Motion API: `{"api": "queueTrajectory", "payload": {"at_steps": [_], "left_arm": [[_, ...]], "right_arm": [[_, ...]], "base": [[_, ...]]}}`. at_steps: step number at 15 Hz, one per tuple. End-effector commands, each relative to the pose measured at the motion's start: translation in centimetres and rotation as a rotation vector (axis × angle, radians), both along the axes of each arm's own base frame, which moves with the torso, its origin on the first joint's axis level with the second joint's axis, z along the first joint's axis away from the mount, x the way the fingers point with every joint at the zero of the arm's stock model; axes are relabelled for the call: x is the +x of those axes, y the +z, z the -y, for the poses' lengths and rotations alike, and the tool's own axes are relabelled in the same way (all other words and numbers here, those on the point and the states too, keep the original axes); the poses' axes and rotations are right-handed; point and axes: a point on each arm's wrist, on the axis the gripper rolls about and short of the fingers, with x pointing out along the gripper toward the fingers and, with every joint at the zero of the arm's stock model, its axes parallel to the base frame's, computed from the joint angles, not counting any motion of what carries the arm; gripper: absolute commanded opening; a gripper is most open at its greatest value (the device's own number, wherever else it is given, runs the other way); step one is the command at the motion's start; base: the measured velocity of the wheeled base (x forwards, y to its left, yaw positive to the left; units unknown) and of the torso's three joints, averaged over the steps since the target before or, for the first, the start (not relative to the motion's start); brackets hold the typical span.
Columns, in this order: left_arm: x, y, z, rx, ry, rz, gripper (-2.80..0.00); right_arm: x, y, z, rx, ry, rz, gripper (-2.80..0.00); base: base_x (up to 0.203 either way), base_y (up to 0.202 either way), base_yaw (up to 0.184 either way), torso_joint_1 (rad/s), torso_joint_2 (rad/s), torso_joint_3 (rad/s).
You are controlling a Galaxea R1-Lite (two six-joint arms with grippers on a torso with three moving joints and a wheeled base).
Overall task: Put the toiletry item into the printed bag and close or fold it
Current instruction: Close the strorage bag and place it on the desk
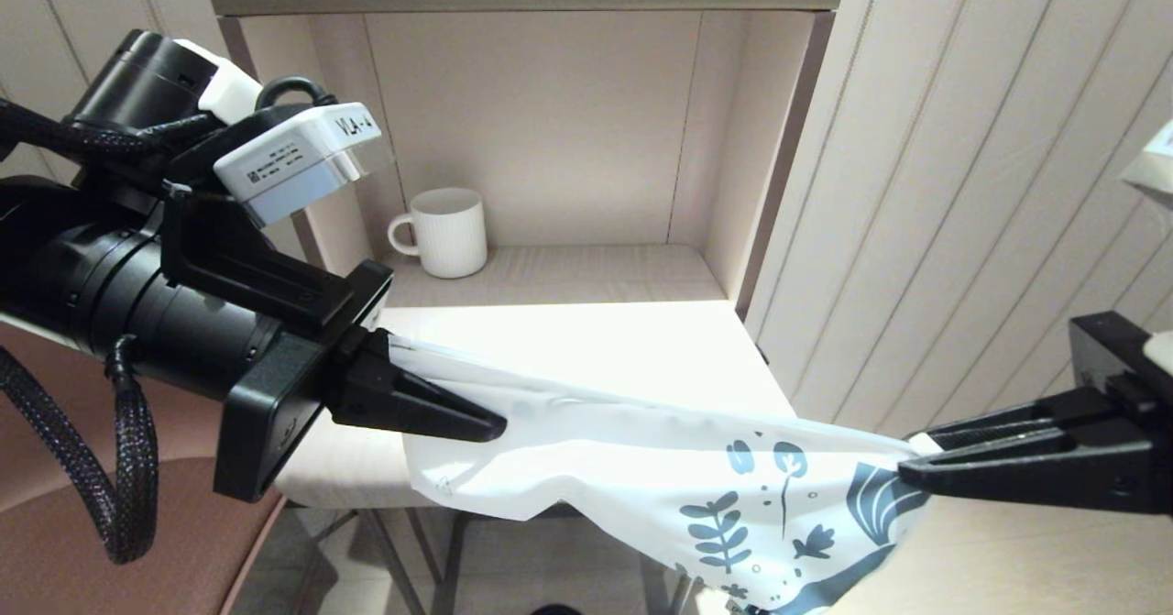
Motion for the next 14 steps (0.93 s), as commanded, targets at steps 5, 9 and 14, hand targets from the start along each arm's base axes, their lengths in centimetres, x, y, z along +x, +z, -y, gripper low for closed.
{"api": "queueTrajectory", "payload": {"at_steps": [5,9,14], "left_arm": [[0.04,-0.01,0.1,-0.001,-0.008,-0.002,-2.8],[0.11,-0.15,0.22,0.001,-0.011,-0.007,-2.8],[-0.13,-0.05,0.49,-0.001,-0.026,-0.005,-2.8]], "right_arm": [[0.21,-0.35,-0.12,-0.015,0.011,0.002,-2.8],[0.59,-0.39,-0.32,-0.001,0.008,0.026,-2.8],[0.65,-0.74,-0.46,0.002,0.026,0.064,0.0]], "base": [[0.0,0.0,0.0,0.0,0.0,0.0],[0.0,0.0,0.0,0.0,0.0,0.0],[0.0,0.0,0.0,0.0,0.0,0.0]]}}
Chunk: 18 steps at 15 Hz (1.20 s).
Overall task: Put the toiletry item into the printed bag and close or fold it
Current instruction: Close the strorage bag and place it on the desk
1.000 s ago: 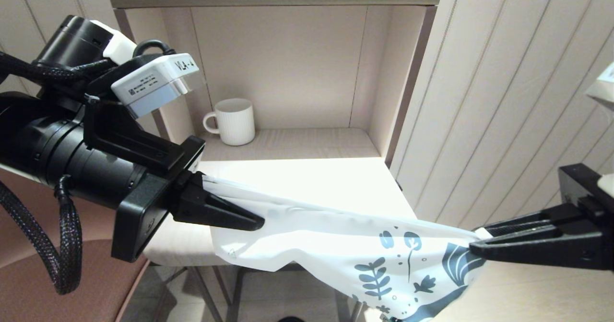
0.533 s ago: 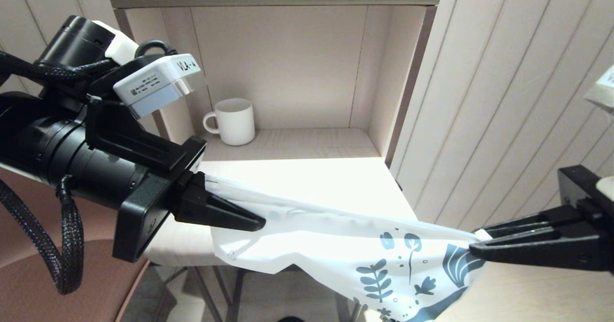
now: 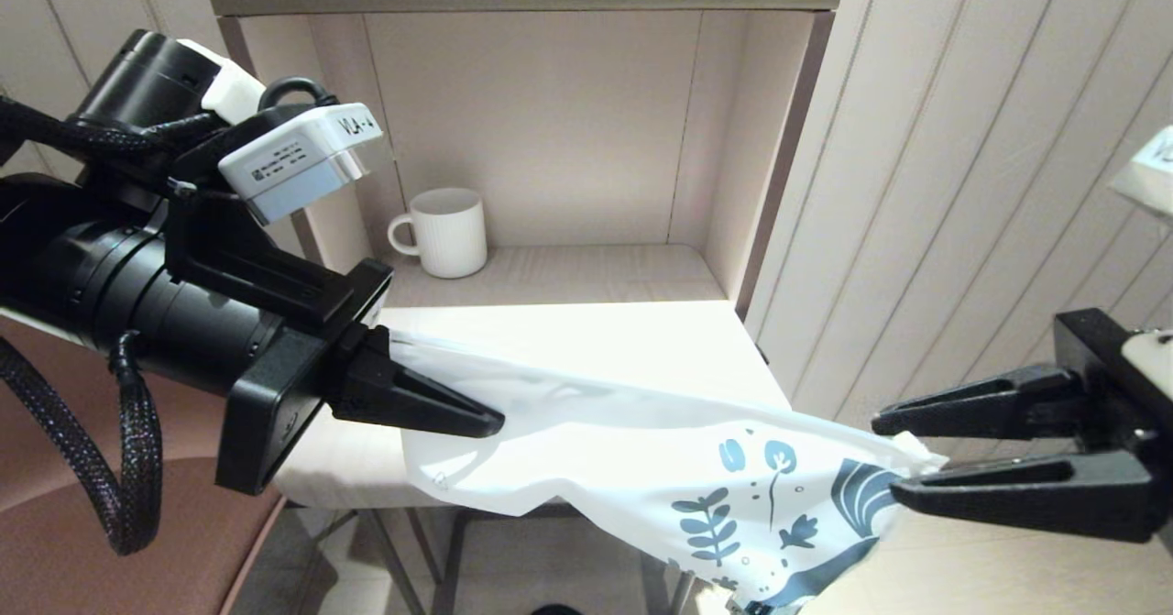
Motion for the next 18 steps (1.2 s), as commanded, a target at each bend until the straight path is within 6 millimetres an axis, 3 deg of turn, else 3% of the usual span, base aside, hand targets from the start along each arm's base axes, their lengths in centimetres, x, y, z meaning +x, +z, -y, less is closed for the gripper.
{"api": "queueTrajectory", "payload": {"at_steps": [1,5,8,10,12,13,18], "left_arm": [[-0.1,-0.1,0.1,-0.002,-0.013,-0.001,-2.8],[1.5,-1.6,0.7,0.029,0.002,-0.05,-2.8],[5.9,-3.6,0.6,0.046,0.123,-0.12,-2.8],[8.7,-3.5,0.8,0.006,0.252,-0.174,-2.8],[9.9,-2.6,1.0,-0.047,0.346,-0.167,-2.8],[10.4,-2.1,1.2,-0.067,0.393,-0.165,-2.8],[12.2,-2.2,1.8,-0.085,0.492,-0.218,-2.8]], "right_arm": [[0.1,-0.1,-0.1,-0.001,0.007,-0.006,0.0],[-0.4,0.5,1.0,0.016,-0.05,0.023,0.0],[-1.3,1.1,3.0,0.042,-0.158,0.065,0.0],[-1.9,1.3,4.2,0.072,-0.197,0.076,0.0],[-2.1,1.4,4.8,0.094,-0.201,0.074,0.0],[-2.0,1.2,4.8,0.094,-0.208,0.063,-2.8],[-2.4,0.4,4.9,0.089,-0.209,0.048,-2.8]], "base": [[0.0,0.0,0.0,0.0,0.0,0.0],[0.0,0.0,0.0,0.0,0.0,0.0],[0.0,0.0,0.0,0.0,0.0,0.0],[0.0,0.0,0.0,0.0,0.0,0.0],[0.0,0.0,0.0,0.0,0.0,0.0],[0.0,0.0,0.0,0.0,0.0,0.0],[0.0,0.0,0.0,0.0,0.0,0.0]]}}
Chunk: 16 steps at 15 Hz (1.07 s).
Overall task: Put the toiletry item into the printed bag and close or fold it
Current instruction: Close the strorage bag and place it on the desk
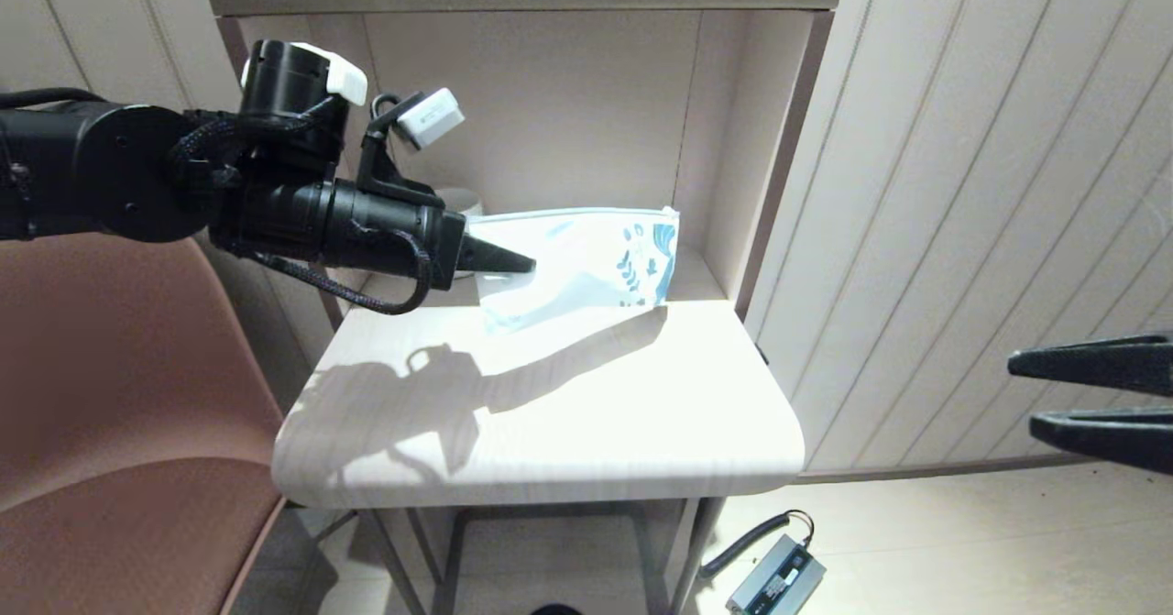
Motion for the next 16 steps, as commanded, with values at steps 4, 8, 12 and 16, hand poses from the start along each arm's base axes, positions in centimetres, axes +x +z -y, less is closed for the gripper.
{"api": "queueTrajectory", "payload": {"at_steps": [4,8,12,16], "left_arm": [[0.5,-1.0,0.2,0.01,0.0,-0.034,-2.8],[1.1,-1.5,0.5,0.014,0.001,-0.045,-2.8],[1.5,-1.8,0.6,0.049,0.064,-0.036,0.0],[1.8,-1.8,0.6,0.043,0.102,-0.04,-2.8]], "right_arm": [[0.0,-0.9,0.0,-0.005,0.012,-0.024,-2.8],[0.2,-1.3,-0.1,-0.004,0.011,-0.018,-2.8],[0.2,-1.9,-0.1,-0.008,0.013,-0.036,-2.8],[0.2,-2.0,-0.1,-0.006,0.019,-0.04,-2.8]], "base": [[0.0,0.0,0.0,0.0,0.0,0.0],[0.0,0.0,0.0,0.0,0.0,0.0],[0.0,0.0,0.0,0.0,0.0,0.0],[0.0,0.0,0.0,0.0,0.0,0.0]]}}
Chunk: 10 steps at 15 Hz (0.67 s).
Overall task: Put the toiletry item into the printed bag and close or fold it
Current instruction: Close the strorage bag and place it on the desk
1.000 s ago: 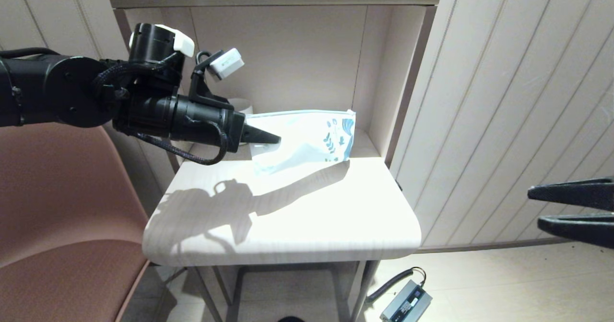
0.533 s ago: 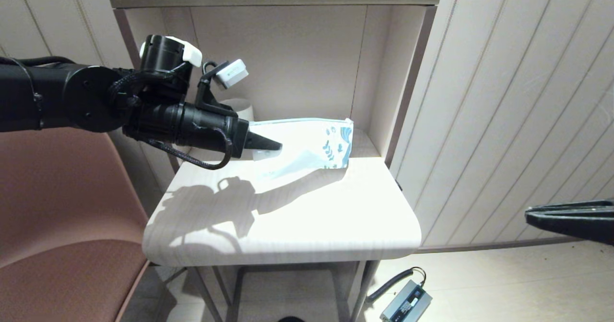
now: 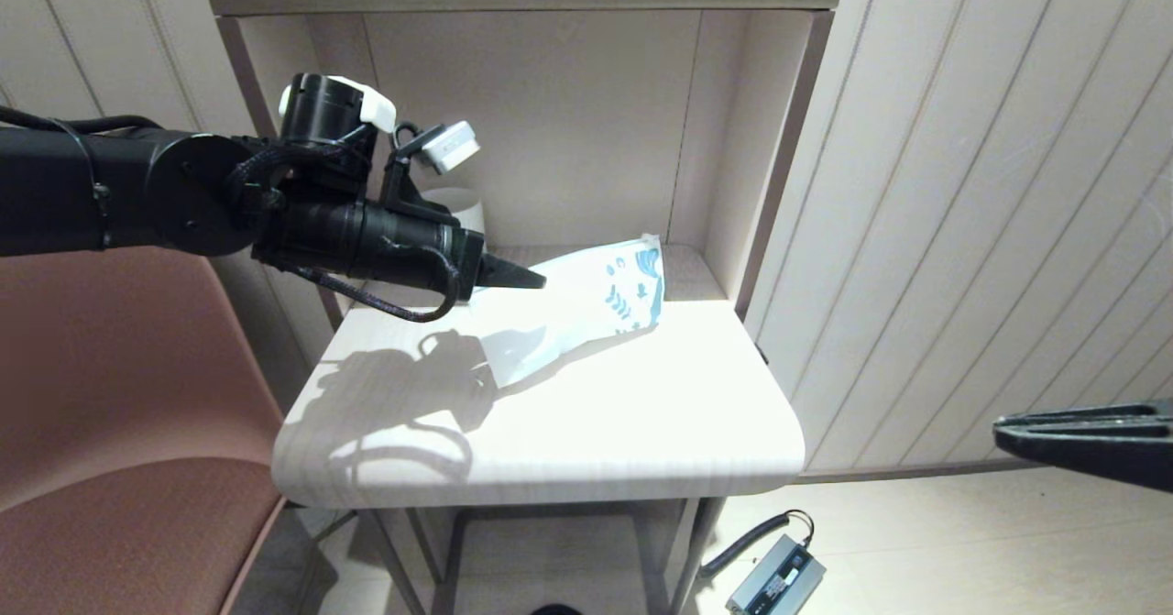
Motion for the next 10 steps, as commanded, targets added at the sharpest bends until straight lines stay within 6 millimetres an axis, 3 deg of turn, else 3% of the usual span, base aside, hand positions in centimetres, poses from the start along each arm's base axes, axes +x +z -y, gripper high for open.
{"api": "queueTrajectory", "payload": {"at_steps": [1,6,10], "left_arm": [[0.2,0.2,0.0,-0.006,0.028,0.009,-2.8],[-1.1,2.8,-0.6,-0.046,0.076,0.079,-2.8],[-0.8,1.5,-0.5,-0.023,0.074,0.043,-2.8]], "right_arm": [[0.0,-0.1,0.0,0.002,0.011,-0.008,-2.8],[0.0,-0.7,-0.1,0.008,0.018,0.004,-2.8],[-0.3,-0.7,0.0,0.011,0.019,0.013,-2.8]], "base": [[0.0,0.0,0.0,0.0,0.0,0.0],[0.0,0.0,0.0,0.0,0.0,0.0],[0.0,0.0,0.0,0.0,0.0,0.0]]}}
